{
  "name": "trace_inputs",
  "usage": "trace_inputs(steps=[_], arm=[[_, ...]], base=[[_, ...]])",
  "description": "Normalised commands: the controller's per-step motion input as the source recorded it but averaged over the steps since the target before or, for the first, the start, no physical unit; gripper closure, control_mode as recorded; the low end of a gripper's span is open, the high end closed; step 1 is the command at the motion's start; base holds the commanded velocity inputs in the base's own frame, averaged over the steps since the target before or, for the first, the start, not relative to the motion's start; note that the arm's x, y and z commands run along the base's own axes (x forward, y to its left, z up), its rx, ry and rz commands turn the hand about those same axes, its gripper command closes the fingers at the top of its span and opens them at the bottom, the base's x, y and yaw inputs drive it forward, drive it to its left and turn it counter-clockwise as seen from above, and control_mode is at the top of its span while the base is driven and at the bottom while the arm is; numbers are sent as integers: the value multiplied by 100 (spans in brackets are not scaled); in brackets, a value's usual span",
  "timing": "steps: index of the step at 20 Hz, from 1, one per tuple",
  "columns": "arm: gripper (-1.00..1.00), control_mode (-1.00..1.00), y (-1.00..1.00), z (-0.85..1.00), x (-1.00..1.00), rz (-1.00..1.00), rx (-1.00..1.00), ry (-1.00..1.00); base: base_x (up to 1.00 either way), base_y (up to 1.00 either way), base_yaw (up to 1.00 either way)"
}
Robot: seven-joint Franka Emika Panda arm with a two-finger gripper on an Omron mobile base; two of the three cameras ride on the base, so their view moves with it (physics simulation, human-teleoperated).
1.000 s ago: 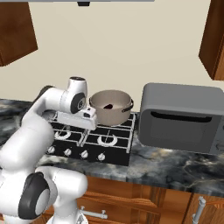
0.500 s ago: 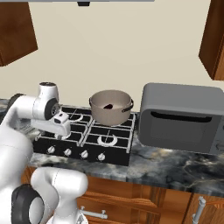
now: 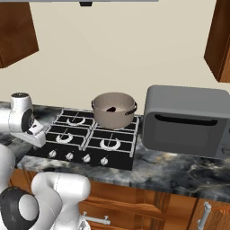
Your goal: Put the lemon wedge and eggplant in the pot. Retrieve the spatula and lightly stir the vegetables in the pot.
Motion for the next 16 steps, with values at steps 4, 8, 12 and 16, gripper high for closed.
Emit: trace_inputs(steps=[4, 8, 12, 16], arm=[[-100, -100, 90, -11, 33, -3, -5, 6], [-100, -100, 95, -8, 27, -12, -5, 0], [-100, -100, 89, -1, 30, -8, -4, 1], [-100, -100, 83, -7, 28, -8, -5, 6]], base=[[0, 0, 0], [0, 0, 0], [0, 0, 0], [0, 0, 0]])
